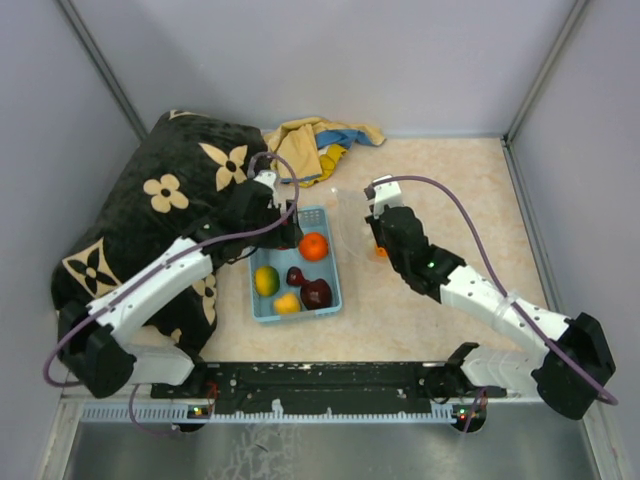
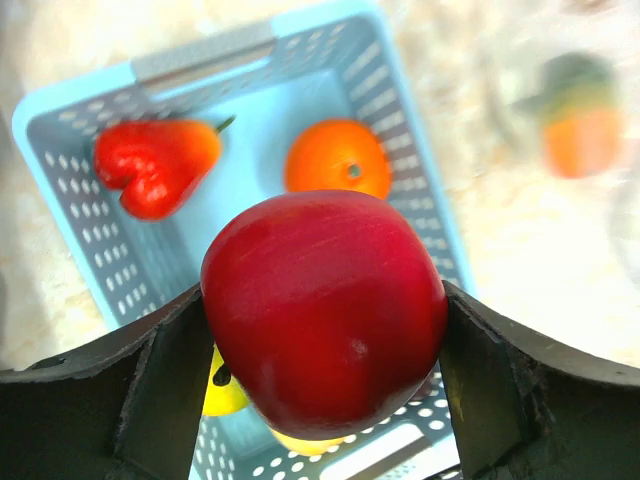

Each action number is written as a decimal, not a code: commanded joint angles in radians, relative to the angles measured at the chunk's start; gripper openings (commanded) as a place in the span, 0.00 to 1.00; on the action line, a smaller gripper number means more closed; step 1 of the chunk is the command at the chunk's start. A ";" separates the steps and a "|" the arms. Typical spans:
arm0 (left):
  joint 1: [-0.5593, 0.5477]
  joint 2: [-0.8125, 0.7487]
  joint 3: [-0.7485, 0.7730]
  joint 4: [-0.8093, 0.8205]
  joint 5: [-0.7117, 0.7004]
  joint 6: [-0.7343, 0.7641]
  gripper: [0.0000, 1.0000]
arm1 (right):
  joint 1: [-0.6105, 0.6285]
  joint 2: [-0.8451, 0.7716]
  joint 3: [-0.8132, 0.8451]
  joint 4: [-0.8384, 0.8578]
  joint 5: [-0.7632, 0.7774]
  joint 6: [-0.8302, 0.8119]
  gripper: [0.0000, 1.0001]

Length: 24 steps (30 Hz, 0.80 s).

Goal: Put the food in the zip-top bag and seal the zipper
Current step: Pick up the fake fruit from the bin, then place the fake fruit in the zipper food storage bag.

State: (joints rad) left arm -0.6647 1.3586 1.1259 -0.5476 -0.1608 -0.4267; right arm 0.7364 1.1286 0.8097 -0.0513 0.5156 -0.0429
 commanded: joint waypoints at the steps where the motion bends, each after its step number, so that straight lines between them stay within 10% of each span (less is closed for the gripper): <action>1: 0.002 -0.144 -0.038 0.201 0.100 0.022 0.74 | -0.006 0.019 0.056 0.046 -0.015 -0.008 0.01; 24: -0.044 -0.017 -0.060 0.685 0.444 -0.007 0.73 | -0.006 0.046 0.136 0.001 -0.101 0.046 0.00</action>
State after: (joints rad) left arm -0.7010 1.3037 1.0519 0.0525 0.2558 -0.4290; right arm 0.7364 1.1797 0.8848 -0.0650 0.4419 -0.0223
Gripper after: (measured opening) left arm 0.854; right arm 0.006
